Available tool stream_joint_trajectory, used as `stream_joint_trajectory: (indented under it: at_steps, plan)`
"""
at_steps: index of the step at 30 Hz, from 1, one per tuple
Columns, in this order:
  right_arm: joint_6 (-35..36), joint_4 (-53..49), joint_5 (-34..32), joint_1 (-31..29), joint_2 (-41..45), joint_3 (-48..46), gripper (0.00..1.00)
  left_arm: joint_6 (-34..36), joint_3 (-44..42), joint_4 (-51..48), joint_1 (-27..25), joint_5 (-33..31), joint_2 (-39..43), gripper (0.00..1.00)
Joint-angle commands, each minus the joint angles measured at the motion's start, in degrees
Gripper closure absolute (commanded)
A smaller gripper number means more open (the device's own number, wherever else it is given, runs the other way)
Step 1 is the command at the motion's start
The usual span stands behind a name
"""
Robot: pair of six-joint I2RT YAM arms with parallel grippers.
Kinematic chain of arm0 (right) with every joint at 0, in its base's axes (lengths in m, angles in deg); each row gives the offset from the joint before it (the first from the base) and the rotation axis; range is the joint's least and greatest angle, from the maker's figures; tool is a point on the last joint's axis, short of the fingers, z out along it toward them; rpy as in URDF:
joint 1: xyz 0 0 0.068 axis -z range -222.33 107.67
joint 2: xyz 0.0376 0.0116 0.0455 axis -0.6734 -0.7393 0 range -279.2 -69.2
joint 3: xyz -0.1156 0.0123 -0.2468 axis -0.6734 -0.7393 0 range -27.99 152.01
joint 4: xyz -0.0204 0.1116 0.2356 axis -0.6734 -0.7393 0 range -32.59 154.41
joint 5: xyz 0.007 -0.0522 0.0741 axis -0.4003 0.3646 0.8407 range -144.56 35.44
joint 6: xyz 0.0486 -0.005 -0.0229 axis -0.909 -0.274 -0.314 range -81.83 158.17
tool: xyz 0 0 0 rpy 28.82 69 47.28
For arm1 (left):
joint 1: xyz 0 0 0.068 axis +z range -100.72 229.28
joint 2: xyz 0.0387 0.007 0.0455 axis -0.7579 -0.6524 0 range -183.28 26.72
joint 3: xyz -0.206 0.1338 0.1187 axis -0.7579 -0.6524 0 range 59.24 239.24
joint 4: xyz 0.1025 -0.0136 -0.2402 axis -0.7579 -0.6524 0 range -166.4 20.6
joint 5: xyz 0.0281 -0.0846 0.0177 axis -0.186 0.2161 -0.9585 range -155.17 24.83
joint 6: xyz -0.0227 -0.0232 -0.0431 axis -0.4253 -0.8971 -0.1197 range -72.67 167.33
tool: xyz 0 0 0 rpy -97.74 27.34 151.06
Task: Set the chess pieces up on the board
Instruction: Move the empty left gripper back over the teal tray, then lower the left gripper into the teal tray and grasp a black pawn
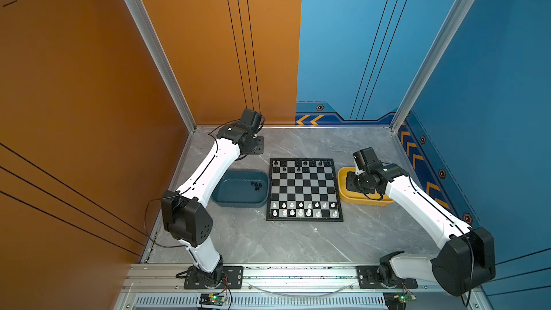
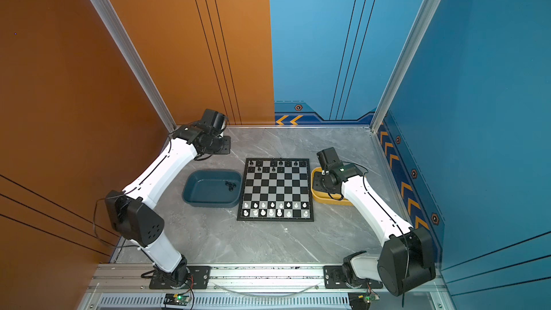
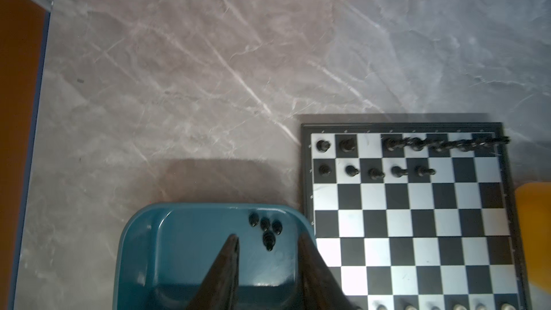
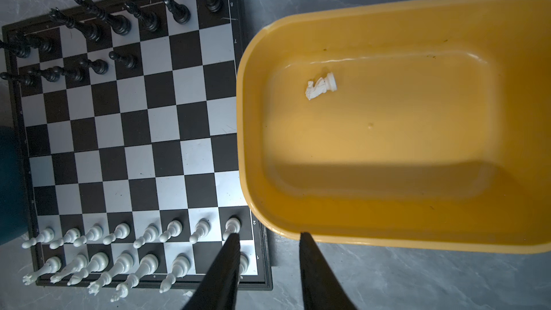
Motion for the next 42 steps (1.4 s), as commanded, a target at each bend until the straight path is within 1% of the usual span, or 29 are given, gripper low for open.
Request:
stream_joint_trajectory:
  at_steps: [1, 8, 11, 16, 20, 26, 36, 37, 39, 42]
  plan:
    - [-0.4, -2.6, -1.3, 0.4, 1.1, 1.8, 0.64, -1.8, -5.9, 3.4, 1.9, 1.0, 3.2, 0.64]
    - [-0.7, -2.9, -1.2, 0.5, 0.9, 1.9, 0.63, -4.3, -14.5, 3.7, 2.7, 3.0, 3.7, 0.65]
    - [-0.7, -3.1, -1.2, 0.4, 0.8, 2.0, 0.63, -4.9, -16.9, 4.1, 2.4, 5.1, 3.7, 0.66]
    - [-0.7, -3.1, -1.1, 0.4, 0.5, 2.1, 0.63, -5.1, -19.3, 4.3, 1.2, 6.6, 3.2, 0.65]
    - [-0.7, -3.0, -0.8, 0.2, 0.0, 2.0, 0.63, -5.2, -20.1, 4.4, 0.2, 7.8, 1.3, 0.66]
    - [-0.8, -2.8, -0.7, 0.0, -0.4, 1.9, 0.63, -5.9, -19.4, 4.4, -1.1, 9.3, -3.8, 0.66]
    - [-1.0, -2.5, -0.6, -0.1, -0.8, 1.4, 0.63, -6.1, -19.0, 4.5, -1.6, 8.7, -8.4, 0.67]
    - [-1.0, -2.5, -0.5, -0.1, -0.8, 1.5, 0.63, -6.1, -19.0, 4.5, -1.7, 8.7, -8.7, 0.67]
    - [-1.0, -2.4, -0.4, -0.1, -1.0, 1.5, 0.63, -6.1, -18.8, 4.5, -1.7, 8.8, -9.4, 0.72]
    - [-1.1, -2.3, -0.4, -0.2, -1.2, 1.5, 0.63, -6.2, -18.7, 4.4, -1.7, 8.6, -10.2, 0.72]
